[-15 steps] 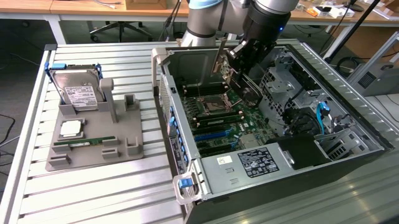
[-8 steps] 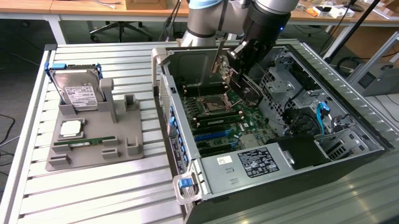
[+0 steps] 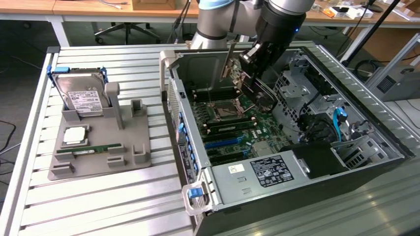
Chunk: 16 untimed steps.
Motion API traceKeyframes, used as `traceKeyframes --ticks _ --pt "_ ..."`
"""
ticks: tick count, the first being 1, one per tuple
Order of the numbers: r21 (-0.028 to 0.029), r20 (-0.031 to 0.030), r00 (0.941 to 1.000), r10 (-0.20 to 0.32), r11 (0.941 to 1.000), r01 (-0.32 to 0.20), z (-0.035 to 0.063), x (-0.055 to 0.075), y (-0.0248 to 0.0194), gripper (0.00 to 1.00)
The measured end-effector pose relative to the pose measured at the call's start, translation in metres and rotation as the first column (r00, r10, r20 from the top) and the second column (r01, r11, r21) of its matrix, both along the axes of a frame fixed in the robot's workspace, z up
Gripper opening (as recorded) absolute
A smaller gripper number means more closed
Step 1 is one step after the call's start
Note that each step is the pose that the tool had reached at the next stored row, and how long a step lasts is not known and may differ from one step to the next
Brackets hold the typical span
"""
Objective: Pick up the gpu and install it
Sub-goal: 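Insert the gpu into the slot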
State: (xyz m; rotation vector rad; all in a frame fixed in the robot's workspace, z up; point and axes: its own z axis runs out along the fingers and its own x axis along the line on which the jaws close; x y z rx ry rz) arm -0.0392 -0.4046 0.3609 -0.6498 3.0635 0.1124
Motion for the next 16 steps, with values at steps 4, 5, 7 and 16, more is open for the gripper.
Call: traceKeyframes --ticks 4,5,7,16 --pt "0.0 0.0 0.9998 0.019 0.9998 -0.019 0.0 0.0 0.0 0.27" --pt "0.0 0.0 0.9997 0.024 0.9997 -0.024 -0.0001 0.0 0.0 0.27" --pt "0.0 0.0 0.9995 0.031 0.9995 -0.031 -0.0001 0.0 0.0 0.27" --pt "0.0 0.0 0.9979 0.065 0.9979 -0.065 -0.0002 0.0 0.0 0.27"
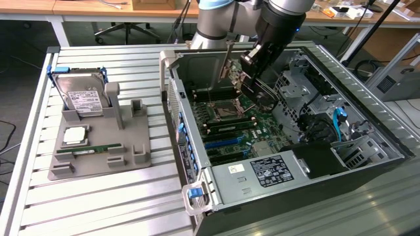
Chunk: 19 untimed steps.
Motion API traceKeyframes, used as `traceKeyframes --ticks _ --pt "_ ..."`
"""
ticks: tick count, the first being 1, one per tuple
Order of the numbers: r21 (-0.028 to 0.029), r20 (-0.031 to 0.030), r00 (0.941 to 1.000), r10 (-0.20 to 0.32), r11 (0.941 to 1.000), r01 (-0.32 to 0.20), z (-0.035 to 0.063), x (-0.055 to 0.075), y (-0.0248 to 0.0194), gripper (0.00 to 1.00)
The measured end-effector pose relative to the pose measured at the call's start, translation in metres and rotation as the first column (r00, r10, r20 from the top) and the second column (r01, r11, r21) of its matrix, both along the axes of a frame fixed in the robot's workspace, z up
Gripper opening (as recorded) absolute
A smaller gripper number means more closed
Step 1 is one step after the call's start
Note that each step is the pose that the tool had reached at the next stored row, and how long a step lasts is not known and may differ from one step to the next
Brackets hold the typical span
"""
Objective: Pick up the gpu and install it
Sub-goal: 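Insert the gpu into the slot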
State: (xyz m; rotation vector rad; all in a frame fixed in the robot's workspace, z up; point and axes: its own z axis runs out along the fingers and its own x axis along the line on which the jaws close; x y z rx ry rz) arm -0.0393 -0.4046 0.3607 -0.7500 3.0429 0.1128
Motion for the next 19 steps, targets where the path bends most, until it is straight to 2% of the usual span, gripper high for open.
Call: traceKeyframes --ticks 19 --pt "0.0 0.0 0.9964 0.085 0.9964 -0.085 -0.0002 0.0 0.0 0.27"
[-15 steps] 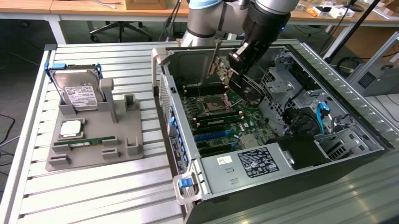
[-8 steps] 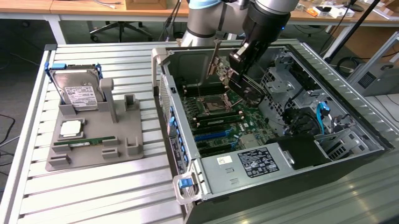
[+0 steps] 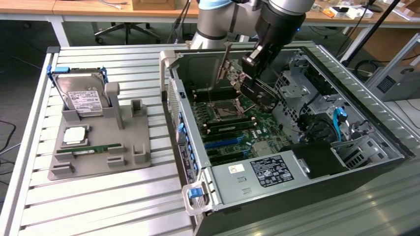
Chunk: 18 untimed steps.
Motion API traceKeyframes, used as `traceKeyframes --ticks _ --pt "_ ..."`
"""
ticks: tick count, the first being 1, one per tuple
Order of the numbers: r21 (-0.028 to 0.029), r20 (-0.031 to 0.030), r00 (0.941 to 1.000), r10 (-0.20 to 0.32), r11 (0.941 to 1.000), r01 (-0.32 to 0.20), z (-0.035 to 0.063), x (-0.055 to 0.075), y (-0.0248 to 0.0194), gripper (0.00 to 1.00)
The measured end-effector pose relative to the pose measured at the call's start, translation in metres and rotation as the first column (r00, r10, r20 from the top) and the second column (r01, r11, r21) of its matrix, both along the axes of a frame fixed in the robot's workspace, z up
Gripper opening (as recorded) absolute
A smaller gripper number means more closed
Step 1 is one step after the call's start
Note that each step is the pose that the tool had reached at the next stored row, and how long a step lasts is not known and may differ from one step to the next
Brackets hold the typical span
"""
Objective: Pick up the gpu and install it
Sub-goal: 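Insert the gpu into the slot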
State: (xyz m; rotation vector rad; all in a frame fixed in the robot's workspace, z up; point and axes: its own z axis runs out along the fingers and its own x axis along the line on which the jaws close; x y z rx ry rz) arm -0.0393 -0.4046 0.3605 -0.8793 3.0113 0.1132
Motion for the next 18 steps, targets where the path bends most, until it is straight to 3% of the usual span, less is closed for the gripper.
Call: traceKeyframes --ticks 18 --pt "0.0 0.0001 0.9976 0.069 0.9976 -0.069 -0.0003 0.0 0.0 0.27"
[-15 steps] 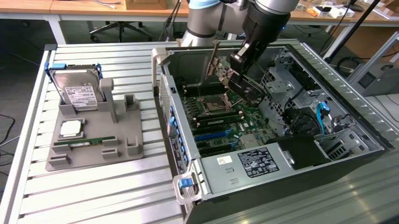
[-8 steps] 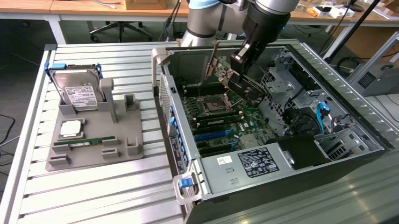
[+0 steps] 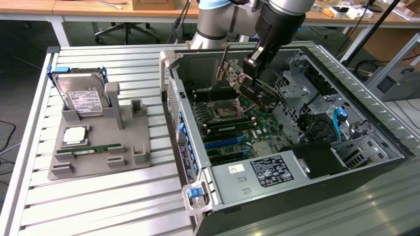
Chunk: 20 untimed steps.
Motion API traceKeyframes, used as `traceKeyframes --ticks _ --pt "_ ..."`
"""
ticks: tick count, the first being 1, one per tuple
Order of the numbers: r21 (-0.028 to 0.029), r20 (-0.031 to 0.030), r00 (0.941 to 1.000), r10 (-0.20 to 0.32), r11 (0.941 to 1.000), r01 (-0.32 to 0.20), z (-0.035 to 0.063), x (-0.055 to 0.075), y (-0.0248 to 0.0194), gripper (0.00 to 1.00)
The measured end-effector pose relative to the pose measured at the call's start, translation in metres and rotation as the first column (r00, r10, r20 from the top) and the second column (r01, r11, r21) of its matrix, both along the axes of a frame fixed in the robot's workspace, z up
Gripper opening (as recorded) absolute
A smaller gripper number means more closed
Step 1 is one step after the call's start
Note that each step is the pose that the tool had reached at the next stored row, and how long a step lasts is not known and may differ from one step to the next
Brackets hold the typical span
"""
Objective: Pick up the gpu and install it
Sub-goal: 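Insert the gpu into the slot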
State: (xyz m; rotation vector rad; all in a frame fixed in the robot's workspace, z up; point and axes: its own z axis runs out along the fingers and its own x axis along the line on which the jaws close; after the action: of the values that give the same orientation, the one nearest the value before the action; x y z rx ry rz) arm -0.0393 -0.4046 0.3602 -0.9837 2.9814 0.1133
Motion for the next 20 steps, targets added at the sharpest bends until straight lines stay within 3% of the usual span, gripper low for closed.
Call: traceKeyframes --ticks 20 --pt "0.0 -0.0001 0.9966 0.083 0.9966 -0.083 -0.0003 0.0 0.0 0.27"
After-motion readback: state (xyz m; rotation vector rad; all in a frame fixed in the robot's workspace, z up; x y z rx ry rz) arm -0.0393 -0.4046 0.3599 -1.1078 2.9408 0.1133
